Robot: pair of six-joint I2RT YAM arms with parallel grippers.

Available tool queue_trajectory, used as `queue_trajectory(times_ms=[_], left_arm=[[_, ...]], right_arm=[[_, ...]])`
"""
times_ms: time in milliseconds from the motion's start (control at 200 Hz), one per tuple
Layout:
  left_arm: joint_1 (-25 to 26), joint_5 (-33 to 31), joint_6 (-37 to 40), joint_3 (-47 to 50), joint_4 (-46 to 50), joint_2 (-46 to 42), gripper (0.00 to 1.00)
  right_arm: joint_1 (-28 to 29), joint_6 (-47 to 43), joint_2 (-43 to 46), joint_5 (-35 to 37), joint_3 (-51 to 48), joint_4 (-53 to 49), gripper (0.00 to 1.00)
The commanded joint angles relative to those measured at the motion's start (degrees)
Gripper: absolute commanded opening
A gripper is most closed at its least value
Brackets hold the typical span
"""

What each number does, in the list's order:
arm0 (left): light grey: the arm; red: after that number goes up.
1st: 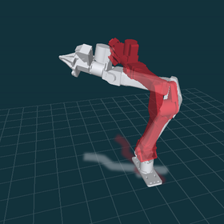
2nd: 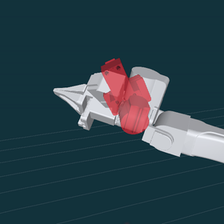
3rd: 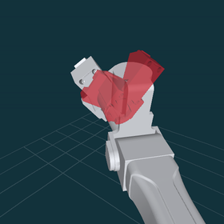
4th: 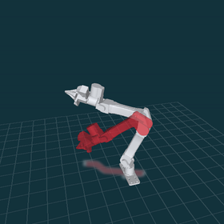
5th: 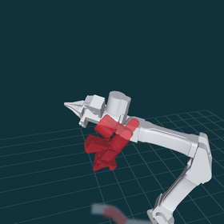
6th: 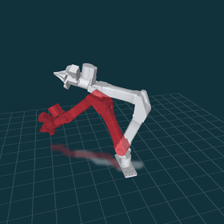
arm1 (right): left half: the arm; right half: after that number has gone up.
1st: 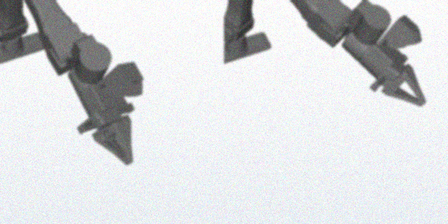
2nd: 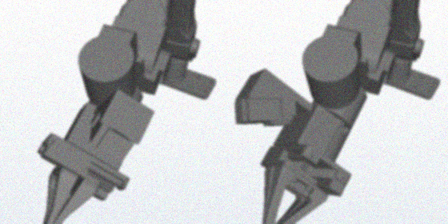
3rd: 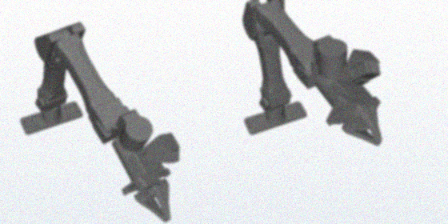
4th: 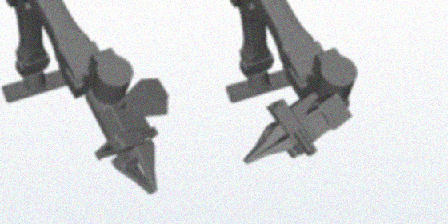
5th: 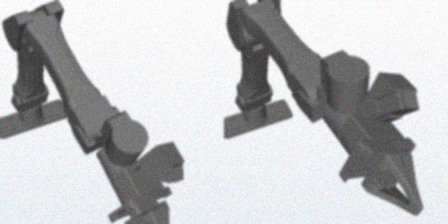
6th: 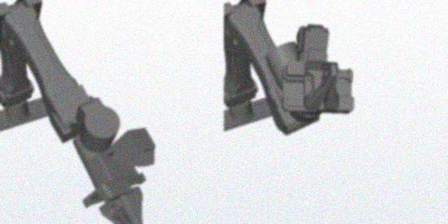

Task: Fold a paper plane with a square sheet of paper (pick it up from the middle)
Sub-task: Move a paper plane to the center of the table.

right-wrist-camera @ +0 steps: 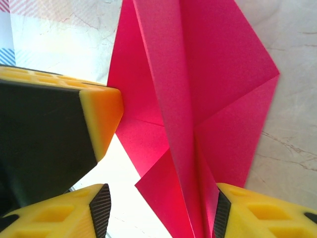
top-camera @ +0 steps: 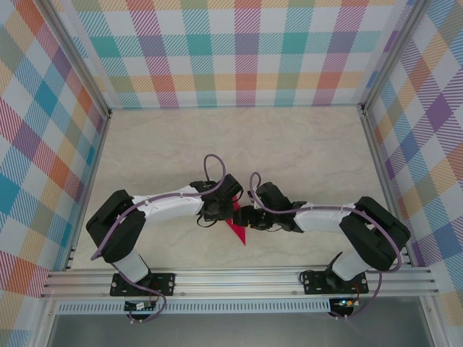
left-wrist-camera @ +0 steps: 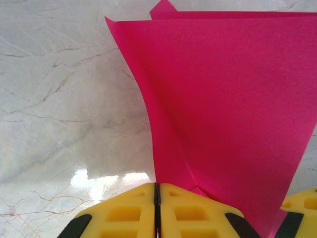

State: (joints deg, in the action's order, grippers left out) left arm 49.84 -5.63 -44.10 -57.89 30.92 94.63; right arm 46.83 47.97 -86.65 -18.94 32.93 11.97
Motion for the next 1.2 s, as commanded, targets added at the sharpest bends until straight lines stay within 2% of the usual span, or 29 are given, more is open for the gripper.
queue_trajectory(times_ms=[0, 360, 565, 850, 1070, 1200], left_arm=[[-0.6, -0.3, 0.5, 0.9, -0.3, -1.6, 0.09], [-0.6, 0.2, 0.5, 1.2, -0.9, -1.7, 0.09], [-0.7, 0.3, 0.5, 1.5, -1.0, -2.0, 0.09], [-0.8, 0.3, 0.6, 1.8, -1.1, -2.3, 0.09], [-0.8, 0.6, 0.7, 2.4, -1.8, -3.1, 0.09], [-0.9, 0.6, 0.8, 2.5, -1.8, -4.9, 0.16]], right_arm=[[0.6, -3.4, 0.2, -0.7, 1.4, -1.2, 0.54], [2.7, -6.7, -5.1, 1.1, 5.5, -5.2, 0.49], [3.0, -6.5, -5.7, 4.8, 5.5, -7.3, 0.46], [3.2, -6.9, -7.0, 4.2, 6.4, -7.0, 0.33], [3.8, -7.9, -9.6, 5.6, 9.7, -10.9, 0.23], [4.3, -8.5, -8.2, 7.6, 11.2, -14.3, 0.15]])
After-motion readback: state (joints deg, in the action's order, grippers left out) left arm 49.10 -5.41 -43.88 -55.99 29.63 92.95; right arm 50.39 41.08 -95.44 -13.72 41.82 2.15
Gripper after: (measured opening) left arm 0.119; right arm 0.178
